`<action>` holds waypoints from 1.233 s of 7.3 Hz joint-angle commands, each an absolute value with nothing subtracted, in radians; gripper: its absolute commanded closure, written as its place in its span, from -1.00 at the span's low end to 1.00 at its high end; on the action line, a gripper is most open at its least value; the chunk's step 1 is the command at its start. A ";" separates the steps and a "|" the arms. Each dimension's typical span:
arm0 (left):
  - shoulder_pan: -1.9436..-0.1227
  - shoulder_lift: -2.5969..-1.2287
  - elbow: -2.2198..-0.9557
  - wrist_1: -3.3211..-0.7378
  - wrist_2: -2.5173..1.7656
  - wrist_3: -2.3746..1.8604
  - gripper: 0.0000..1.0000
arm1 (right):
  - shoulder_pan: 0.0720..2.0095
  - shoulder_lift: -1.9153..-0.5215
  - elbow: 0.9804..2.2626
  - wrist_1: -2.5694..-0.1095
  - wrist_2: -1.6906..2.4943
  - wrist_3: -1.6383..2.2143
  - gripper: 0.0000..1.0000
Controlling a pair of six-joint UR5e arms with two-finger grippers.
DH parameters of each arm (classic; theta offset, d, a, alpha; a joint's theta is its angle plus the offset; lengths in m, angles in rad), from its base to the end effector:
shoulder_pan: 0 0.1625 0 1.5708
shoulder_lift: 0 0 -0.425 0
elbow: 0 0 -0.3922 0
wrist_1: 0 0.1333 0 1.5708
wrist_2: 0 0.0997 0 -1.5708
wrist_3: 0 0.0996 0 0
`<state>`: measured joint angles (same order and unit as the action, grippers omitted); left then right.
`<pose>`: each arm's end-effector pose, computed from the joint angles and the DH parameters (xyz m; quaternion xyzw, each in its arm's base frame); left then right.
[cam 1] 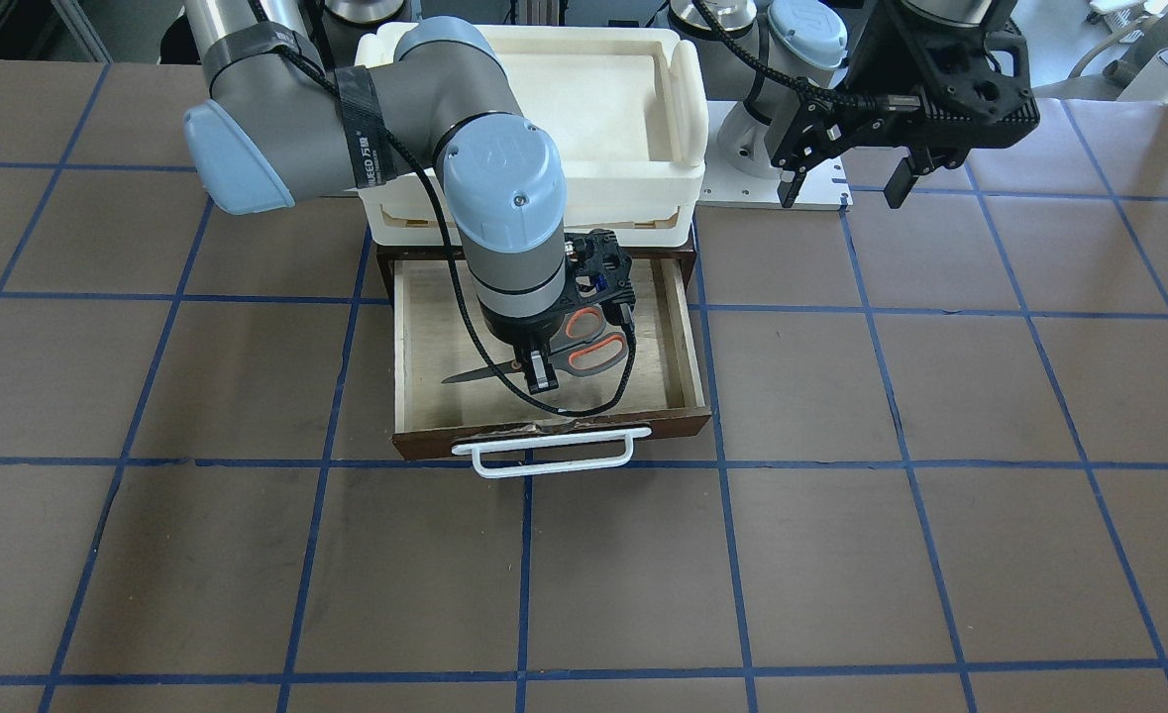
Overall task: Put scissors in drawer and close it
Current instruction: 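Carry the scissors with the right gripper over the open drawer, then lower the scissors into the drawer and open the right gripper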
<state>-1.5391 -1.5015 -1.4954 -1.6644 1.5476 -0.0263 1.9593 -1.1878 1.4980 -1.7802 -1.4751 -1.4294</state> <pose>-0.1209 -0.4674 0.5487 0.0287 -0.9992 0.0256 0.0115 0.3676 -0.5211 0.3283 -0.7855 0.6150 0.0199 0.0665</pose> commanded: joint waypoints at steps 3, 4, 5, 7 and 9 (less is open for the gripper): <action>-1.542 -1.500 -1.496 -1.672 1.561 -0.025 -1.00 | 1.960 -1.163 1.529 -1.763 -1.467 -1.300 0.16; -1.543 -1.509 -1.496 -1.667 1.574 -0.025 -1.00 | 1.960 -1.170 1.526 -1.769 -1.460 -1.242 -0.62; -1.545 -1.508 -1.496 -1.667 1.574 -0.026 -1.00 | 1.960 -1.173 1.517 -1.772 -1.462 -1.148 -0.99; -1.540 -1.511 -1.493 -1.666 1.572 -0.012 -1.00 | 1.938 -1.242 1.477 -1.790 -1.494 -0.967 -1.00; -1.549 -1.510 -1.471 -1.657 1.543 -0.072 -1.00 | 1.861 -1.290 1.479 -1.776 -1.497 -0.590 -1.00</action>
